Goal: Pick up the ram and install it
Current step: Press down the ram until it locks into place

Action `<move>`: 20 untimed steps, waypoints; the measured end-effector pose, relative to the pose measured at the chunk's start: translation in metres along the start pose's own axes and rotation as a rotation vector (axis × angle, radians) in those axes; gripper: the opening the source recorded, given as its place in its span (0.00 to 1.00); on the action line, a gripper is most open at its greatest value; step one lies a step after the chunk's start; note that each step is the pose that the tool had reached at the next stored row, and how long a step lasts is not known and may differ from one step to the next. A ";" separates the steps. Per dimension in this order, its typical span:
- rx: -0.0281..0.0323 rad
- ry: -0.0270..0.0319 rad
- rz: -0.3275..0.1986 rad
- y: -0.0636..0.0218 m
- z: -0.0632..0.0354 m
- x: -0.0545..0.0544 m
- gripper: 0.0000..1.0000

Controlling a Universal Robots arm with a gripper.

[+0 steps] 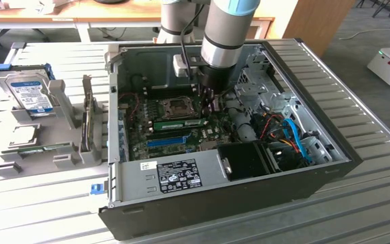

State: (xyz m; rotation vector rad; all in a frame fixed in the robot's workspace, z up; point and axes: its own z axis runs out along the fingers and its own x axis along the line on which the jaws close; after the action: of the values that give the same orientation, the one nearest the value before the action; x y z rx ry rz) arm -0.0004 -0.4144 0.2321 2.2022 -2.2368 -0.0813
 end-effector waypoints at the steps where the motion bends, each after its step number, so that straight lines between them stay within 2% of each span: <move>1: -0.0029 0.0001 0.000 -0.0001 -0.0012 0.000 0.11; 5: -0.0133 0.0002 0.000 -0.0002 -0.0068 0.000 0.11; 7: -0.0161 0.0001 0.001 -0.0001 -0.0078 0.000 0.11; 16: -0.0175 0.0003 0.001 -0.0002 -0.0082 0.000 0.11; 20: -0.0176 0.0004 0.001 0.0032 -0.0081 0.000 0.11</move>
State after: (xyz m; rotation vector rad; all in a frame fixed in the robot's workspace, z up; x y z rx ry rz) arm -0.0033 -0.4144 0.2403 2.1927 -2.2277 -0.1000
